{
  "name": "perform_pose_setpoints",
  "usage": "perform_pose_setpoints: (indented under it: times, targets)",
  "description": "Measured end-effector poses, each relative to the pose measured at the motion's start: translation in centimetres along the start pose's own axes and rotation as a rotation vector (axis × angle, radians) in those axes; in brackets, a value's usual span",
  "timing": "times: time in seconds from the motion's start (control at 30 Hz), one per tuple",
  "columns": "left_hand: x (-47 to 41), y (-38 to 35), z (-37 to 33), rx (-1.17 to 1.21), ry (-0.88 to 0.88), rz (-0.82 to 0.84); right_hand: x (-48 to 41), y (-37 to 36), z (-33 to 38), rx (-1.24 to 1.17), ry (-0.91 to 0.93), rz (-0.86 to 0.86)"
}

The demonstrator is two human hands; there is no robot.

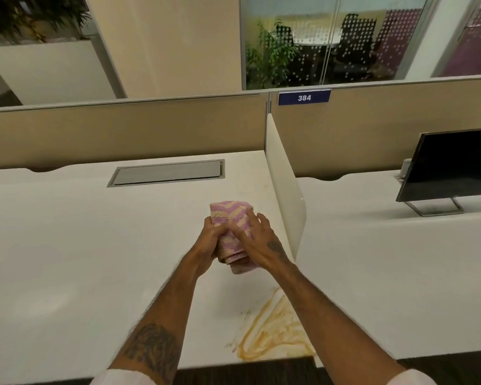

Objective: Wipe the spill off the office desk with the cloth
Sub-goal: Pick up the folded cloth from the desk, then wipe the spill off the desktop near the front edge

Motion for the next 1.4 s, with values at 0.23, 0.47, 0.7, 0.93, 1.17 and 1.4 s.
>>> perform_pose_setpoints:
  times: [0.23,0.47,0.7,0.93,1.17,1.4]
  targets:
    - [4.7,-1.7,0.2,0.043,0.079,0.176,4.0,-1.2,-2.0,-0.138,-0.093,-0.024]
    - [7.8,-1.8,1.4,-0.03,0.157,0.364,7.0,-1.4,-6.0,-0.39,-0.182,-0.108]
    - [9.7,2.8,4.2,-0.772,-0.121,0.18,9.0,1.1,-10.0,-0.17,-0.246,-0.261]
    - [10.3,9.0,11.3,-1.386,-0.226,0.131,8.4,0.1,-11.9,0.258,-0.24,-0.269]
    - [11.5,11.1,15.0,-1.574,-0.178,0.11,6.9,-4.5,-13.1,0.613,-0.19,-0.173]
    - [11.9,11.3,16.3,-1.564,-0.111,0.097,7.0,-6.2,-14.8,0.617,-0.191,-0.159]
Point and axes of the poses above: each hand's wrist, its own x-axis away from the middle knuckle, its own y-axis out of the back of the hand, z = x × y, the point moved 1 cm from there along -x, towards the middle knuckle, and after that the axes turned 10 degrees about -y, right-handed, at the moved point
